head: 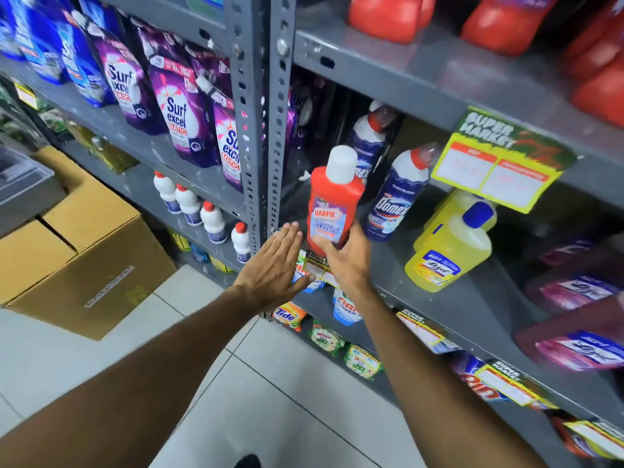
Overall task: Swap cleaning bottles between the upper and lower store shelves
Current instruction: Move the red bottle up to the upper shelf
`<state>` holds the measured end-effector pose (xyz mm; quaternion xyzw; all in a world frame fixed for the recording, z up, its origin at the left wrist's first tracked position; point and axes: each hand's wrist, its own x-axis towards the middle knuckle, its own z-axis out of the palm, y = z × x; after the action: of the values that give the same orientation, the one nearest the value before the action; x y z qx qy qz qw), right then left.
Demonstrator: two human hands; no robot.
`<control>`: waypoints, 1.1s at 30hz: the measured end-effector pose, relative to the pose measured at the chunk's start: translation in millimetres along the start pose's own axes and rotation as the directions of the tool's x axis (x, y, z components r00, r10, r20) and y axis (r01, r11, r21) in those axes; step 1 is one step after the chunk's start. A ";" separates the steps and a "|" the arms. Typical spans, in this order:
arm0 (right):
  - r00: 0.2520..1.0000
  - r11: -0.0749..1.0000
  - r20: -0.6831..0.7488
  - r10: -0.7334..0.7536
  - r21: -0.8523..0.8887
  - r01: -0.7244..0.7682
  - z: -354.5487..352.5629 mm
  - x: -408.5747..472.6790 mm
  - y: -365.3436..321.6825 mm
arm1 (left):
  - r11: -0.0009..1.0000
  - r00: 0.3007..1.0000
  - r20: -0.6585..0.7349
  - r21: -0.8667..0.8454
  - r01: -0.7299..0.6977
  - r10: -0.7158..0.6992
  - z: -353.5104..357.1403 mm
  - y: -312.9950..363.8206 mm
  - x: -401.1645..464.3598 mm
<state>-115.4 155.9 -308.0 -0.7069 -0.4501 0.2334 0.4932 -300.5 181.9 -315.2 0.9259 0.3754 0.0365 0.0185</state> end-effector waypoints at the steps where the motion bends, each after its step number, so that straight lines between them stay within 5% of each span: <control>1: 1.000 1.000 0.004 0.016 -0.001 -0.016 -4.2 -10.4 -4.4 | 1.000 1.000 -0.003 0.006 0.002 -0.002 -9.3 0.6 -6.3; 8: 0.997 0.997 -0.040 0.068 0.026 -0.067 -43.5 -69.3 -63.8 | 1.000 0.997 -0.073 -0.005 -0.007 0.007 -87.9 9.7 -45.3; 22: 0.947 0.978 -0.245 -0.208 -0.017 0.210 -143.1 -54.6 -243.0 | 0.985 0.906 -0.397 0.143 -0.096 0.146 -264.6 19.9 -33.6; 33: 0.900 0.961 -0.338 -0.275 -0.093 0.259 -195.1 12.9 -296.6 | 0.994 0.942 -0.328 0.103 -0.039 0.071 -312.9 22.5 40.6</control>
<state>-78.6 104.1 41.5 -0.6798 -0.4537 0.0249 0.5757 -281.4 196.2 0.2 0.9166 0.3486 0.1741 -0.0901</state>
